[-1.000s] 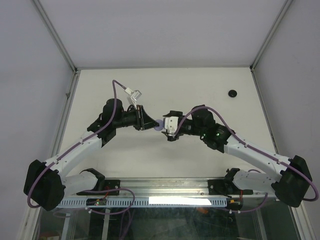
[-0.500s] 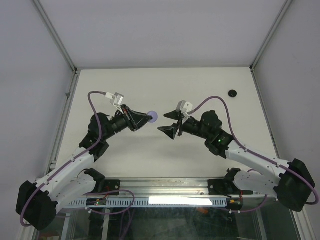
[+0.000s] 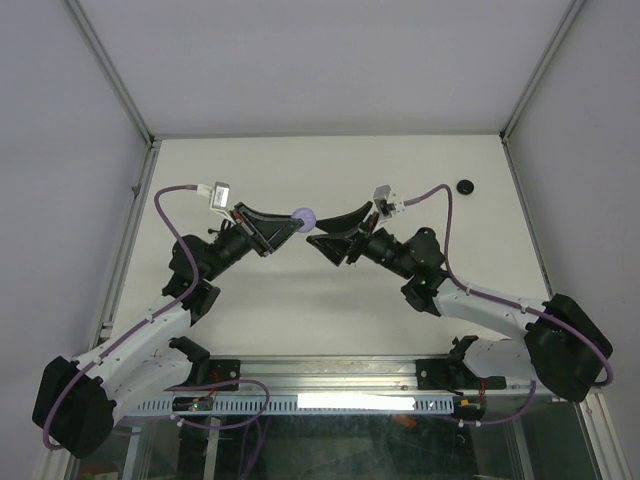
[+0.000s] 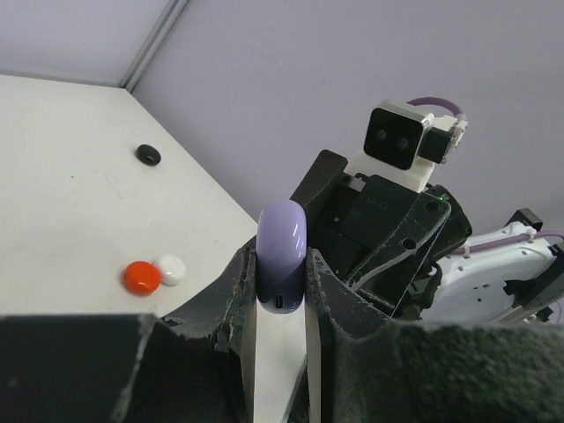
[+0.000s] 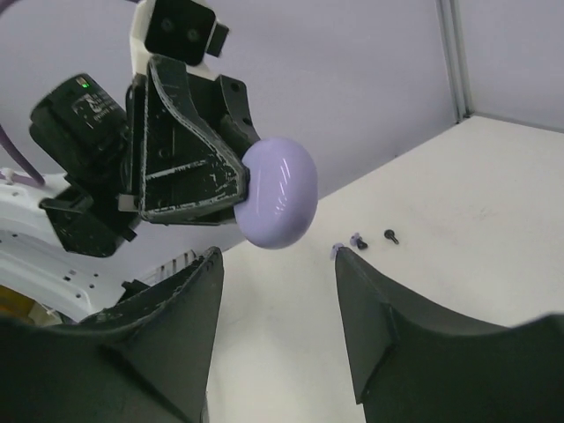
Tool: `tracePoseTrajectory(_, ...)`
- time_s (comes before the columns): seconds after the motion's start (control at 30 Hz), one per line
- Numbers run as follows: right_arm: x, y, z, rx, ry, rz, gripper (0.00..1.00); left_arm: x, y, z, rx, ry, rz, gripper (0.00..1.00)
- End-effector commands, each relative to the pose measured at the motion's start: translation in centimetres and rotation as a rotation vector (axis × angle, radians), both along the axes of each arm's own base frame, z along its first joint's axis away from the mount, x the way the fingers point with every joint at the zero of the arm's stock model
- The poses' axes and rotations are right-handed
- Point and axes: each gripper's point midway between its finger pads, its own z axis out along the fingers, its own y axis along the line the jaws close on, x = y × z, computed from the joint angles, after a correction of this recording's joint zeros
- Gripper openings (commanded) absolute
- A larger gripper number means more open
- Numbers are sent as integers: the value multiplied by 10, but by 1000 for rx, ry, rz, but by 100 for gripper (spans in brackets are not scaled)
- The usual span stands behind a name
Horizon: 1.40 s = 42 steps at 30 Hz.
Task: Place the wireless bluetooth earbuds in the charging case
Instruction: Pick up the charging case at the center of the board.
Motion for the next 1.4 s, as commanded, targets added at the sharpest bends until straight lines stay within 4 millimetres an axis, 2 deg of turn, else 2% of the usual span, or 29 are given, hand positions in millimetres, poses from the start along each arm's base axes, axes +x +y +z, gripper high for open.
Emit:
tracePoseTrajectory(0.0, -11, -3, 51, 198, -61, 56, 55, -11, -2, 28, -111, -58, -43, 0)
tracePoseTrajectory(0.3, -14, 1, 59, 259, -67, 100, 46, -18, -9, 28, -134, -64, -84, 0)
tracePoseTrajectory(0.53, -19, 3, 62, 275, -88, 139, 33, -22, -9, 26, -148, -54, -99, 3)
tracePoseTrajectory(0.6, -20, 3, 61, 272, -92, 148, 26, -24, -9, 26, -156, -50, -109, 7)
tracePoseTrajectory(0.8, -20, -4, 57, 246, -96, 196, 1, -26, -13, 17, -95, -59, -121, 31)
tracePoseTrajectory(1.0, -9, -17, 46, 146, -66, 230, 0, -28, -15, 11, 20, -95, -143, 60)
tracePoseTrajectory(1.13, -6, -23, 32, 0, -26, 291, 0, -28, -10, 13, 104, -139, -137, 62)
tracePoseTrajectory(1.37, -13, -28, 15, -270, -55, 394, 0, -23, -13, 12, 285, -195, -173, 61)
